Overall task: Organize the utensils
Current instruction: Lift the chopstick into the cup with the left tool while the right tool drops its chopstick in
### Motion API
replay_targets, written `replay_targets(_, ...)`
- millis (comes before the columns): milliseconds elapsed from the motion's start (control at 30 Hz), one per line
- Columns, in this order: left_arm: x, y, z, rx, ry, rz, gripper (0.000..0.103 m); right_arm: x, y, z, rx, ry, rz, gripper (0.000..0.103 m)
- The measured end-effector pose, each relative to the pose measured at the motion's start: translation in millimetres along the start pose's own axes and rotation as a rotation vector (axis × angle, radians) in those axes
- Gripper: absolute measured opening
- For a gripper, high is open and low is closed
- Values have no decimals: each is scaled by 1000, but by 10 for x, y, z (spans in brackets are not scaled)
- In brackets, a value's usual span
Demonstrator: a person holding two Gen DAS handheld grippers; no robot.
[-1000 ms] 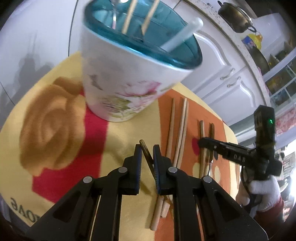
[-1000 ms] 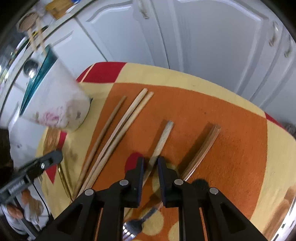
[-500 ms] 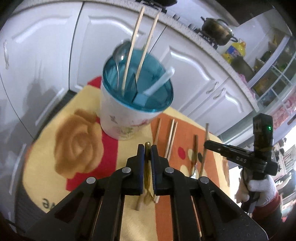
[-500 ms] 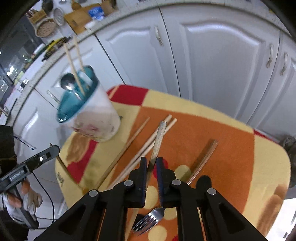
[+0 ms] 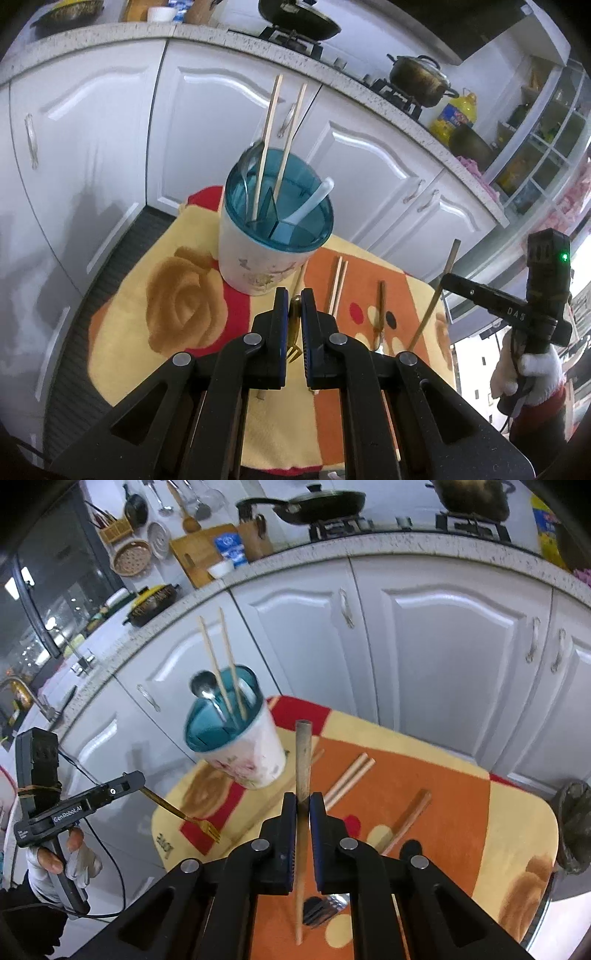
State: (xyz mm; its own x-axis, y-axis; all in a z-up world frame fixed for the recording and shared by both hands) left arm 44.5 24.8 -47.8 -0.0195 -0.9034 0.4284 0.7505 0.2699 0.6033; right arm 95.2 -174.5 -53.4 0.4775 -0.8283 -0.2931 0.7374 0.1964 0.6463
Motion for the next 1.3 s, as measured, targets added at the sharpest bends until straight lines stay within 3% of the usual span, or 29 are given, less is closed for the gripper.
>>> replay_targets(267, 74, 390, 459, 80, -24, -34, 5, -343, 427, 256, 84, 67, 48, 7)
replay_targets(533, 65, 1042, 784, 240, 22, -70, 5, -783, 936, 496, 150, 151, 127, 7)
replay_targets(833, 5, 1338, 326, 241, 92, -95, 5, -1045, 1368, 473, 193, 135, 182, 7)
replay_targets(1300, -274, 1227, -340, 158, 186, -77, 5, -927, 1754, -56, 222, -1, 178, 7)
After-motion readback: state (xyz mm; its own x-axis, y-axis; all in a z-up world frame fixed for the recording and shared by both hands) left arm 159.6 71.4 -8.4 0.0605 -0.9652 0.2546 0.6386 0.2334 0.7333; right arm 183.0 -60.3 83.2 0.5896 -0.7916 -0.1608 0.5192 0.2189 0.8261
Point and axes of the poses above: each gripper's, at about its wrist camera, not at the fingertips, and z roughly against the way its jaws point, x to its right, y to its top, the point moved 10 cm from there along -z, roughly the way its jaws point, and after that the axes turned 2 degrees about z, right-handed, at the moved point
